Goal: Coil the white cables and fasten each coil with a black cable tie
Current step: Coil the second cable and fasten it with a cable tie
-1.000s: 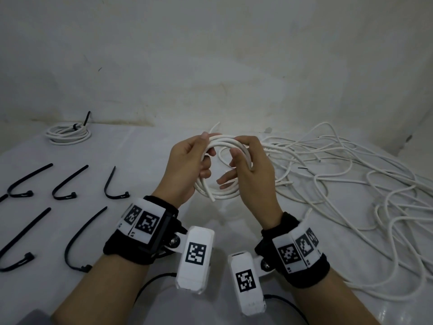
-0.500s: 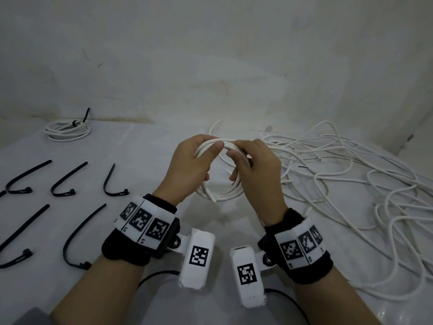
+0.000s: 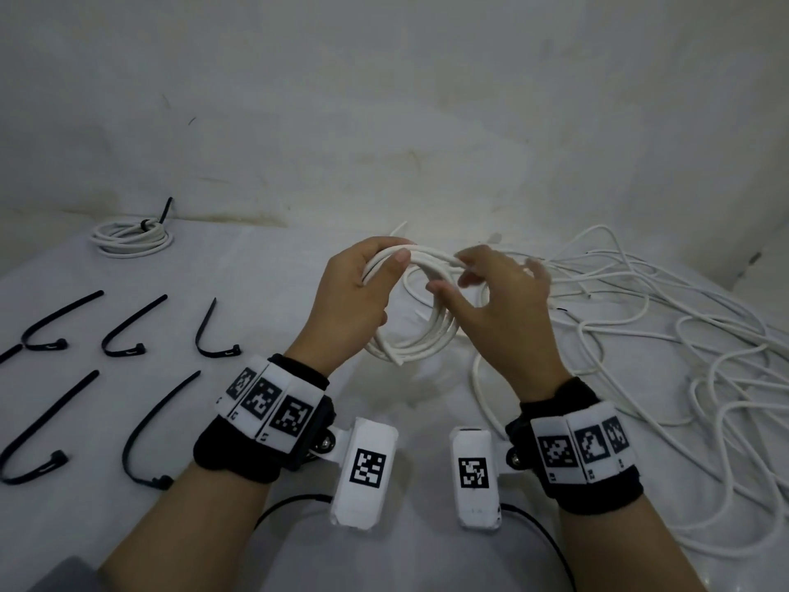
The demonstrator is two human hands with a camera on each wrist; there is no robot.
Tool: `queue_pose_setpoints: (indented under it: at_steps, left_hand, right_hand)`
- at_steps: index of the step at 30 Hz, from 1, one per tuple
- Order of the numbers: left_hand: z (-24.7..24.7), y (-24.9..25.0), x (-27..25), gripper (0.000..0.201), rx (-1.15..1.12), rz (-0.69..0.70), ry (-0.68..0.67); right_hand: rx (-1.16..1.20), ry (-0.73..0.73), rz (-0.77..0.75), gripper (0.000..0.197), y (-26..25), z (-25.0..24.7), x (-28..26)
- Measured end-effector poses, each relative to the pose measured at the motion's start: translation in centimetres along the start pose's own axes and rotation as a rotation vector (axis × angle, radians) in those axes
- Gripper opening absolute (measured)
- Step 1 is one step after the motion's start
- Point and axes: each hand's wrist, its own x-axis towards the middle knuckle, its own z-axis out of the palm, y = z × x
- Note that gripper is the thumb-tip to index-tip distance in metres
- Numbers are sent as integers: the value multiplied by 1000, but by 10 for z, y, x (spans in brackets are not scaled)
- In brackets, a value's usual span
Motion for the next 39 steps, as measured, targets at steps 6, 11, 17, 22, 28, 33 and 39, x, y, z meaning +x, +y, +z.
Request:
queue_pose_setpoints:
  at_steps: [6,11,17,22,28,33,39]
  left_hand:
    - [6,1,-4,17,-32,68,58]
    - [4,2,-3,18,-37,115,145]
    - [-6,-7,6,23,-97,-12,174]
    - [-2,-12,4,30,-72,-74,160]
    - [1,-5,2,35,-260,-53,254]
    - [0,1,4,35,-441,-83,263]
    - [5,4,1,35,-460,-93,218]
  right_hand:
    - [245,40,61,23,3,1,1]
    - [427,-50,176,26,1,-2,4]
    - [530,-152,185,14,1,-8,4]
    - [499,-165,176,13,1,-2,0]
    - [528,-297,263,15,0,4,-1]
    - [820,-395,463,39,-13,3,-2]
    - [973,-219,515,38,-16,-6,2]
